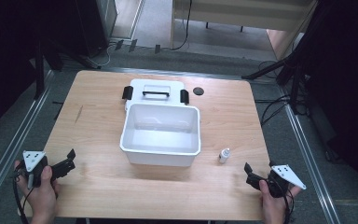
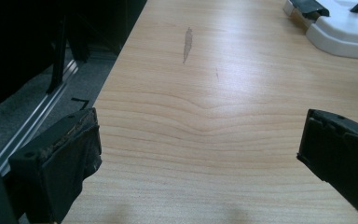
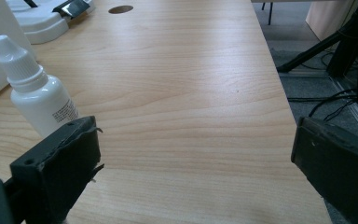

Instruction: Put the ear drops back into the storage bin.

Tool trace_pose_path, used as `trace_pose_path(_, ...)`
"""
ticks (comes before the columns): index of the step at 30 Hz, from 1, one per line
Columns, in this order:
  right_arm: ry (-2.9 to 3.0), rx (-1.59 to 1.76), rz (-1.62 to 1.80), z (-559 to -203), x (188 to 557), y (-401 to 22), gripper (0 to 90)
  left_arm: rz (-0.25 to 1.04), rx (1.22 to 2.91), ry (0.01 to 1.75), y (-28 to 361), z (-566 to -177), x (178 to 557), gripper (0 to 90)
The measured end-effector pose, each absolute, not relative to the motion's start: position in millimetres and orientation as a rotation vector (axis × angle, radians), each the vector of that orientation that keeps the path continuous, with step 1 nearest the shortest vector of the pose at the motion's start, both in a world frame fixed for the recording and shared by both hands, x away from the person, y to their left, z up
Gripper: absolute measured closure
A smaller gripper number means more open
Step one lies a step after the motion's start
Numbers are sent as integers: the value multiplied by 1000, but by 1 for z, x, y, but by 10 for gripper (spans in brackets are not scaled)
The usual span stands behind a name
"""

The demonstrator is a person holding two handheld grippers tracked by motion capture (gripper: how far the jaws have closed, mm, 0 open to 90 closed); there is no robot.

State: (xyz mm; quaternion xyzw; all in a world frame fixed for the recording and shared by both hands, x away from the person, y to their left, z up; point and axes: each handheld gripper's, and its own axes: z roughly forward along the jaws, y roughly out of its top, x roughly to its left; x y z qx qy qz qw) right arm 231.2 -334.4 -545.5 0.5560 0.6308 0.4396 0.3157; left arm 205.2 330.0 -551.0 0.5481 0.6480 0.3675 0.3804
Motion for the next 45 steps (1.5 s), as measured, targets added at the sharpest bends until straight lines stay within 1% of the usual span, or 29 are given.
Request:
trace_pose_path(3,1659,1465,1160,-545,231,-335,15,944,1414,1657,329,-551,205,0)
trace_pose_path(6,1697,1473,1175,-544,232,-337,68,952,1423,1655,328,-551,206,0)
trace_pose_path(13,1810,1481,1176,-534,236,-342,71,1002,1478,1637,321,-551,207,0)
trace_pose_path(16,1885,1456,1147,-523,240,-343,75,1004,1492,1626,319,-551,207,0)
trace_pose_path(19,1975,1434,1117,-508,245,-343,102,1000,1491,1630,320,-551,206,0)
trace_pose_path(20,1975,1434,1117,-508,245,-343,102,1000,1491,1630,320,-551,206,0)
trace_pose_path(22,2084,1388,1052,-495,251,-340,122,1005,1493,1628,319,-551,206,0)
trace_pose_path(31,2313,1268,923,-466,269,-329,123,1005,1495,1632,319,-551,207,0)
trace_pose_path(34,2376,1229,850,-461,274,-324,123,1007,1497,1633,319,-551,206,0)
trace_pose_path(41,2620,1088,519,-452,291,-298,124,1008,1492,1635,319,-551,207,0)
trace_pose_path(44,2689,1050,441,-451,294,-290,124,1008,1493,1635,319,-551,207,0)
trace_pose_path(45,2748,1035,350,-450,297,-283,125,1006,1493,1635,319,-551,207,0)
